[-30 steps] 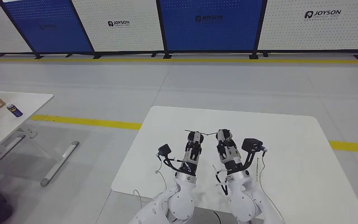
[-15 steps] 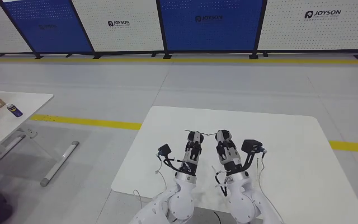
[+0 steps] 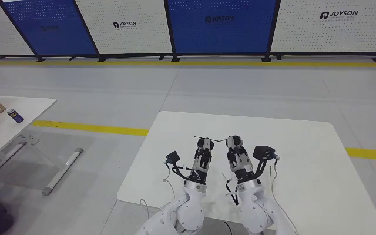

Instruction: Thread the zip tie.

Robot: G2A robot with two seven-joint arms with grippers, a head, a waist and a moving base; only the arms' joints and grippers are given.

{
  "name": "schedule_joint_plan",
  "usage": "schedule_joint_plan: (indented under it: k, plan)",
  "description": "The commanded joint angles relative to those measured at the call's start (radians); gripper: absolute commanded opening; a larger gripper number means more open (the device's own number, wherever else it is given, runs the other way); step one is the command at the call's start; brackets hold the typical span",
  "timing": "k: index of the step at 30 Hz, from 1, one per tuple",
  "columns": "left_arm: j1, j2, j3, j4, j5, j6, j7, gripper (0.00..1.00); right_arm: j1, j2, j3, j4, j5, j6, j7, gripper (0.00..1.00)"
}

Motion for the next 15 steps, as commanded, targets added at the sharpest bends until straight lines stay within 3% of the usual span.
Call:
schedule_joint_plan:
  k: [1, 15]
  plan:
    - [0.0, 0.0, 0.0, 0.0, 0.0, 0.0, 0.0, 0.0, 0.0, 0.0, 0.003, 0.0, 0.003, 0.001, -0.003, 0.0]
    - [0.0, 0.0, 0.0, 0.0, 0.0, 0.0, 0.0, 0.0, 0.003, -0.001, 0.009, -0.001, 0.004, -0.01, 0.021, 0.0]
